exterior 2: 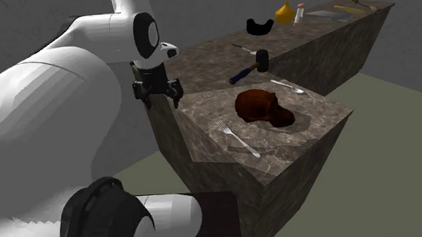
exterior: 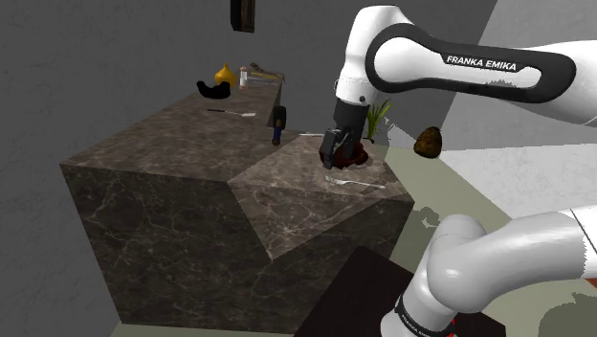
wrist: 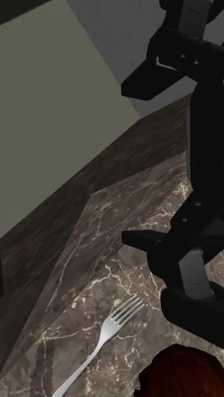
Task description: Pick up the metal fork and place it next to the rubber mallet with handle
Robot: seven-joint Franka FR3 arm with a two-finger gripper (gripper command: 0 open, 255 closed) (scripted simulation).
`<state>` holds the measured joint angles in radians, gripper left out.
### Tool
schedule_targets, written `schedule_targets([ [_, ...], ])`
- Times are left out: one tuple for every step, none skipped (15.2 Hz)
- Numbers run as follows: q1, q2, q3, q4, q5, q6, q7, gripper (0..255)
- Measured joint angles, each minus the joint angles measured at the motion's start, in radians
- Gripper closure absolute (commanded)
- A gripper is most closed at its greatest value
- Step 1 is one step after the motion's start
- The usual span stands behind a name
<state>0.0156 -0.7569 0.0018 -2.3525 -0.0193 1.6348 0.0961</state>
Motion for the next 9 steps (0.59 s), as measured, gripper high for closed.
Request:
schedule_targets([
  [0.0,0.0,0.0,0.0,0.0,0.0,0.0,0],
  [-0.001,-0.003,-0.013,-0.01,-0.007,0.007,-0.02,0],
  [-0.001,-0.005,-0.029,-0.025,-0.016,0.02,-0.046,0],
  [-0.002,-0.004,-0.053,-0.036,-0.029,0.034,-0.083,0],
  [-0.004,-0.006,-0.077,-0.058,-0.043,0.054,-0.122,0],
  [-0.006,-0.007,-0.103,-0.068,-0.058,0.065,-0.163,0],
  [-0.007,0.001,-0.129,-0.079,-0.072,0.084,-0.203,0],
  [-0.008,0.003,-0.154,-0.094,-0.086,0.103,-0.243,0],
  [-0.01,0.02,-0.183,-0.087,-0.101,0.115,-0.286,0],
])
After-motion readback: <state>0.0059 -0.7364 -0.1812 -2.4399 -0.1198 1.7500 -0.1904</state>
